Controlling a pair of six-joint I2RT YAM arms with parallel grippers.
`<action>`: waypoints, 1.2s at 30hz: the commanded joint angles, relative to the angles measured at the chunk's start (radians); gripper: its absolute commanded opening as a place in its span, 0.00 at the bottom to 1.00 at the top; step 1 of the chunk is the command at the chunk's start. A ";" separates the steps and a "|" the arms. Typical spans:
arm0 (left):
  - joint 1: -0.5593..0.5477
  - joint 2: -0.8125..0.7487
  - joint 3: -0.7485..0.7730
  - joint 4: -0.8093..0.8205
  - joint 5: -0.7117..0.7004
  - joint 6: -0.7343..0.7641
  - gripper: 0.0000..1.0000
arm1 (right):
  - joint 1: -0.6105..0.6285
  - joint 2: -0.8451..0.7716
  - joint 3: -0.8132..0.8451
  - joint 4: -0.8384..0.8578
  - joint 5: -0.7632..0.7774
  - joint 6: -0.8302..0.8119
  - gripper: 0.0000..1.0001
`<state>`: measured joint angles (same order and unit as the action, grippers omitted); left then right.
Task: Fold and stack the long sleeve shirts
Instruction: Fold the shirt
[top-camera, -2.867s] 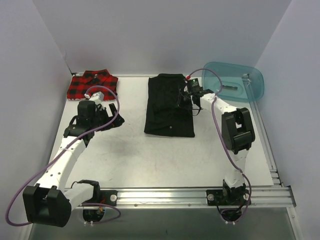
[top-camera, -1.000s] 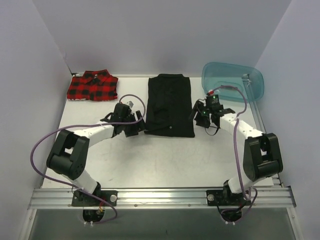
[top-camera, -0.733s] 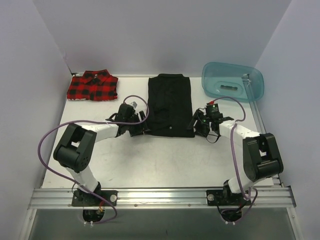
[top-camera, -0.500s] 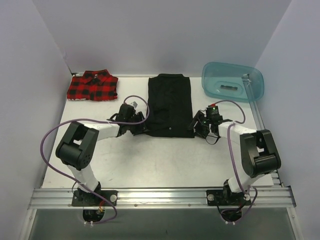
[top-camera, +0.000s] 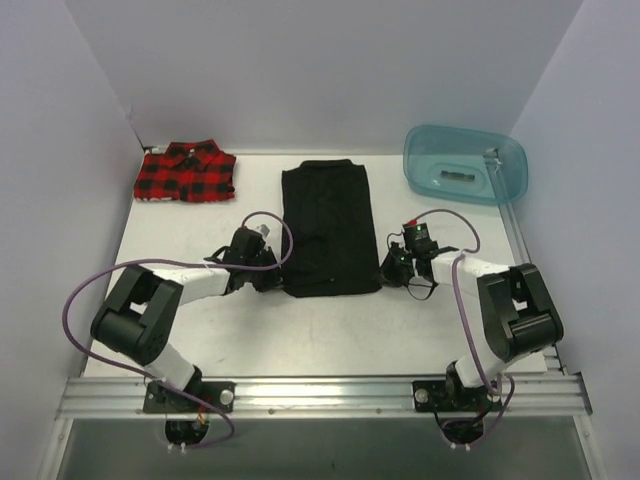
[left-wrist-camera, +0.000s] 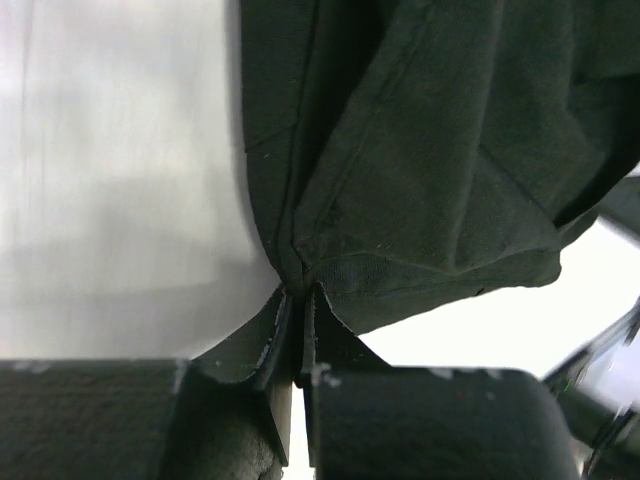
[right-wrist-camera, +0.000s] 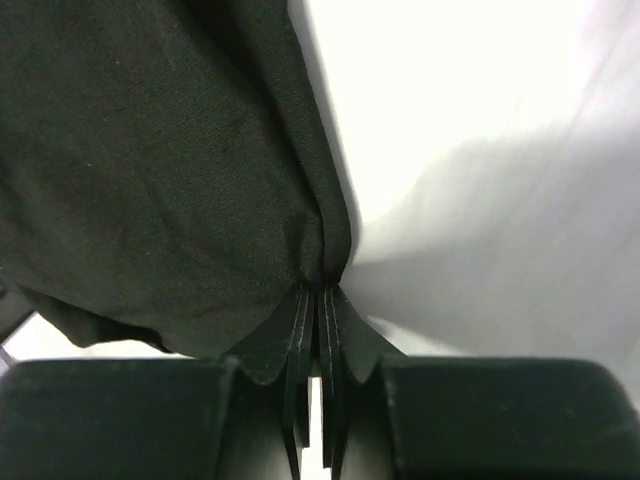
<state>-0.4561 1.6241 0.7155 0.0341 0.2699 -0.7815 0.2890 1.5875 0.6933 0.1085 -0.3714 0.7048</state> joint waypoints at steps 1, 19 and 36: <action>-0.050 -0.165 -0.106 -0.209 -0.055 0.002 0.04 | 0.068 -0.107 -0.086 -0.220 0.003 -0.065 0.00; 0.013 -0.656 -0.049 -0.490 -0.132 0.053 0.83 | 0.197 -0.436 0.112 -0.435 0.204 -0.235 0.40; 0.060 -0.158 0.148 -0.286 -0.038 0.091 0.69 | 0.127 0.035 0.259 -0.171 0.095 -0.235 0.35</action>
<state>-0.3973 1.4410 0.8097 -0.3386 0.2008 -0.6991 0.4232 1.5860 0.9169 -0.1169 -0.2256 0.4702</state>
